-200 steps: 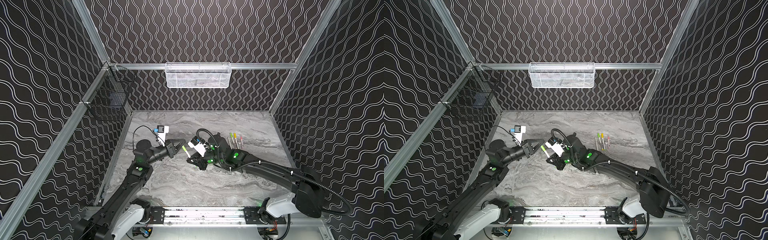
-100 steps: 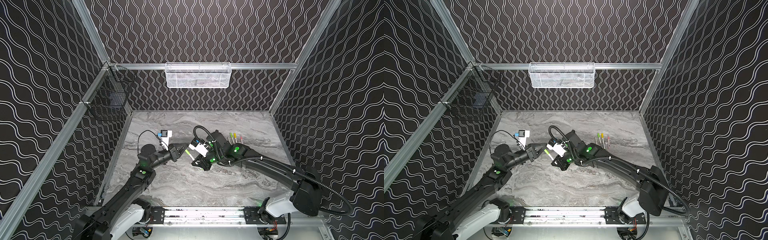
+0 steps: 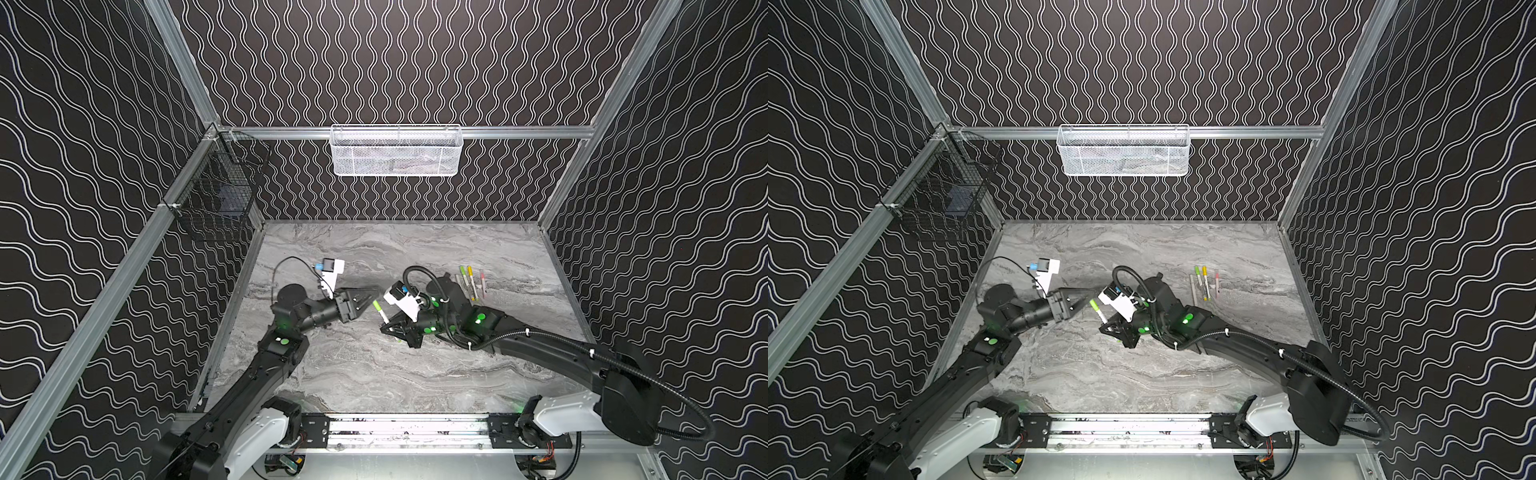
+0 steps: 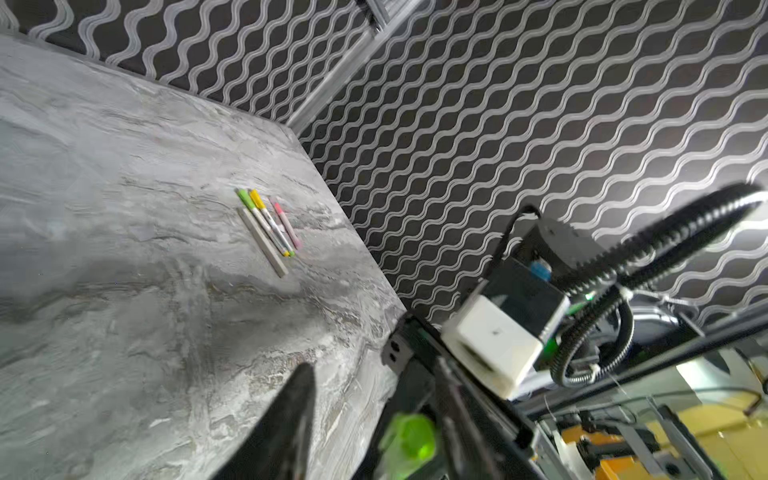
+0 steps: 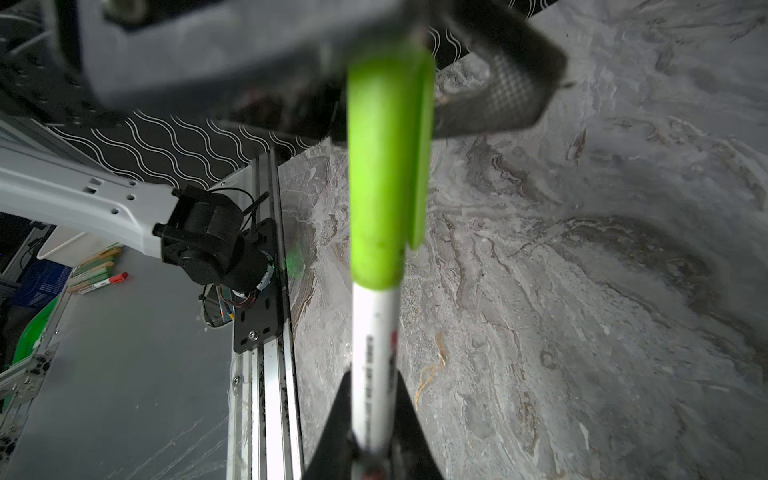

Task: Insert the pens into the pen caps
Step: 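Carry the capped white pen toward the marker row while the left gripper withdraws, then lower the capped pen beside the markers and open the right gripper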

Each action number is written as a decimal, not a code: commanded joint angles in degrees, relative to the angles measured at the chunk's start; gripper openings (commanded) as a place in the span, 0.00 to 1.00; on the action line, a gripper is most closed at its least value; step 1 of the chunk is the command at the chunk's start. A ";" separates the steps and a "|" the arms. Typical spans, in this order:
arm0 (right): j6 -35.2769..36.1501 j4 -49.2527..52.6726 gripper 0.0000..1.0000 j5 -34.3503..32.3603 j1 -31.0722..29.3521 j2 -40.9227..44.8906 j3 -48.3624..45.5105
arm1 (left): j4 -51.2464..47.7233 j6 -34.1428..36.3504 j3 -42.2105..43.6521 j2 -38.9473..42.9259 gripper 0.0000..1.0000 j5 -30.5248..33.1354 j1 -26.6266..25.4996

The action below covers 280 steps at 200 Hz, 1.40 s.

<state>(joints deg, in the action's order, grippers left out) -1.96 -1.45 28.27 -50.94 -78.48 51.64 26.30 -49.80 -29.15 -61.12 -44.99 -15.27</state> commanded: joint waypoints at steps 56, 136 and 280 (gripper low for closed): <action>-13.50 5.01 0.00 -11.94 11.03 -4.72 0.36 | -33.20 15.21 -12.57 3.40 0.97 4.26 4.46; -10.05 22.66 0.00 -33.22 24.94 -23.16 14.19 | -50.62 24.26 -17.73 1.95 0.98 15.63 3.62; -7.62 22.68 0.54 -28.14 26.24 -28.75 21.48 | -48.06 23.71 -15.67 3.53 0.98 17.35 3.71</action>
<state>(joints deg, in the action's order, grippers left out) -11.25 23.38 -6.85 -24.75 -106.56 72.40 -23.99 -26.41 -44.95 -57.89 -28.71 -11.64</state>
